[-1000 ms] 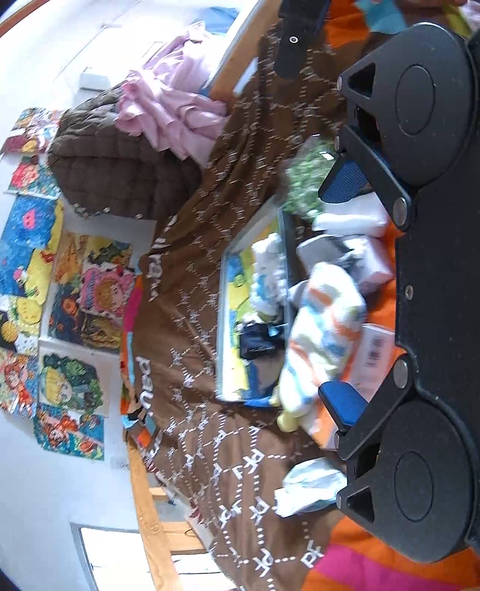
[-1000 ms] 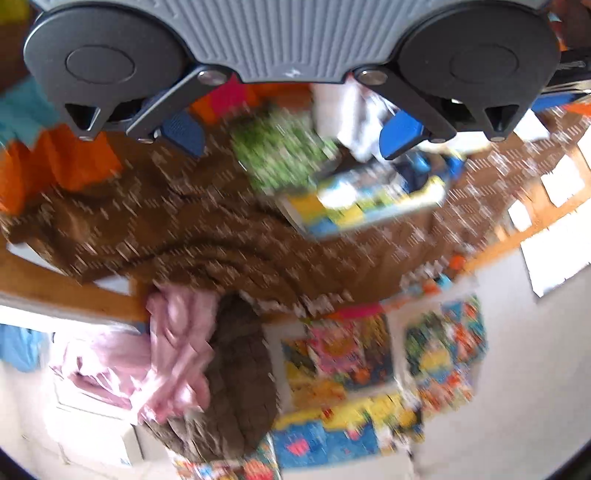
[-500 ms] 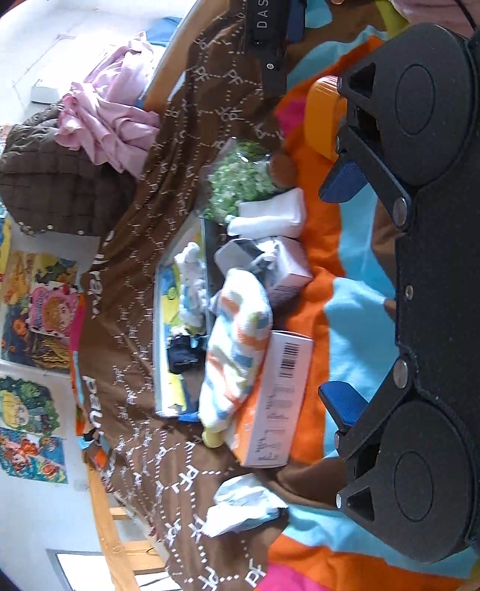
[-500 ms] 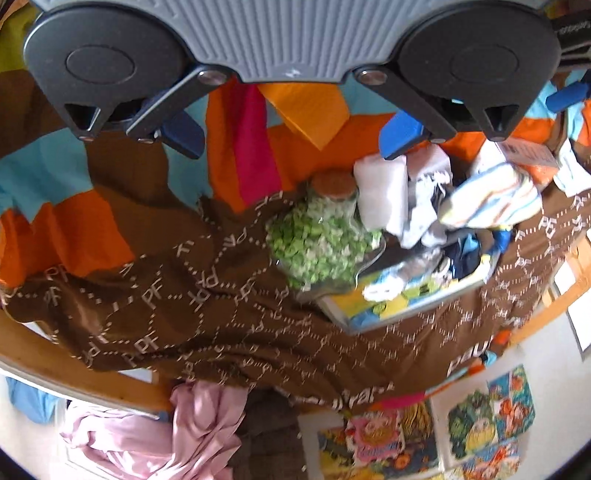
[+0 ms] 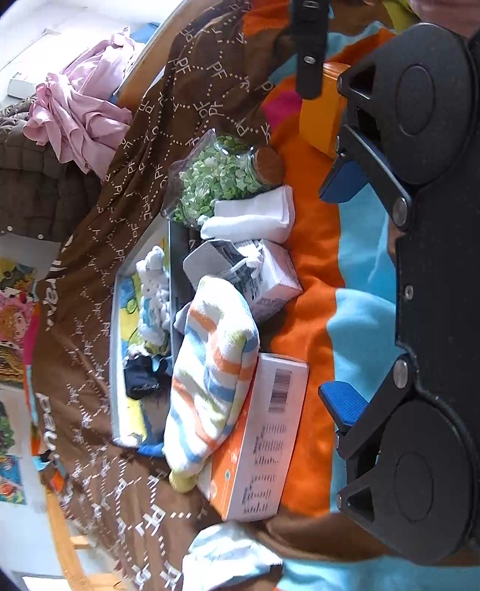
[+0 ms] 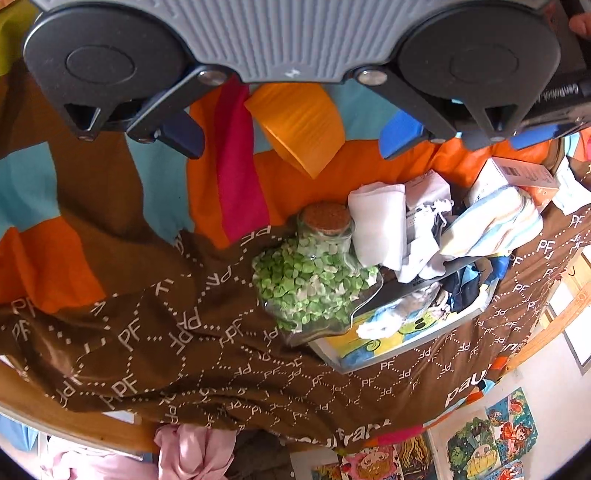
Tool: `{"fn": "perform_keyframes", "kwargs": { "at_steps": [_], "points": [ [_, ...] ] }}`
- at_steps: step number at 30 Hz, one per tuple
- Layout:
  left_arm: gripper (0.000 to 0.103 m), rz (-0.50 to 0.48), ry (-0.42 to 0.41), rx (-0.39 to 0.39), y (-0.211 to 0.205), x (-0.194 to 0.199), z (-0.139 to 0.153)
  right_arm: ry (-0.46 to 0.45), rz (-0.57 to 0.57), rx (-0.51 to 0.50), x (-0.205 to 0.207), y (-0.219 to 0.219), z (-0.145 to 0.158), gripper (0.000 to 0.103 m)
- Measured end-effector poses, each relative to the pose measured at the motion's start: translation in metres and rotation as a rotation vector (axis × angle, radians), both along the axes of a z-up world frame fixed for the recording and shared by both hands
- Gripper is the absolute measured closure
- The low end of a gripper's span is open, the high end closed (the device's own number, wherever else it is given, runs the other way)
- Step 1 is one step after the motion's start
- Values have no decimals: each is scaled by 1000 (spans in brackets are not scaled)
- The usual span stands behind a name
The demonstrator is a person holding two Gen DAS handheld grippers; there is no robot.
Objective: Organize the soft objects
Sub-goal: 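Move both grippers back from the tray toward the pile of soft items, then grasp the white sock with the left gripper while the right grasps the orange cup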
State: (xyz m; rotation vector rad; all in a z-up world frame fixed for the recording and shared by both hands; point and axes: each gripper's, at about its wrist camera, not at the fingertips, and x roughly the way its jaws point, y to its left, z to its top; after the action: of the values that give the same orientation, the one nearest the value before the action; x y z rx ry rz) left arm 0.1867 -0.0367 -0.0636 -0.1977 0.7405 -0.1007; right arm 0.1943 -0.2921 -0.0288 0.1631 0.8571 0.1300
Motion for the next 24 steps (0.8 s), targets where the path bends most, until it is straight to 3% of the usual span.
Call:
{"fn": "perform_keyframes", "kwargs": {
  "at_steps": [10,24],
  "points": [
    [1,-67,64,-149,-22,45,-10,29,5,47,4,-5,-9,2],
    [4,-7,120,-367,-28,84,-37,67,25,71,9,-2,-18,22]
  ]
}}
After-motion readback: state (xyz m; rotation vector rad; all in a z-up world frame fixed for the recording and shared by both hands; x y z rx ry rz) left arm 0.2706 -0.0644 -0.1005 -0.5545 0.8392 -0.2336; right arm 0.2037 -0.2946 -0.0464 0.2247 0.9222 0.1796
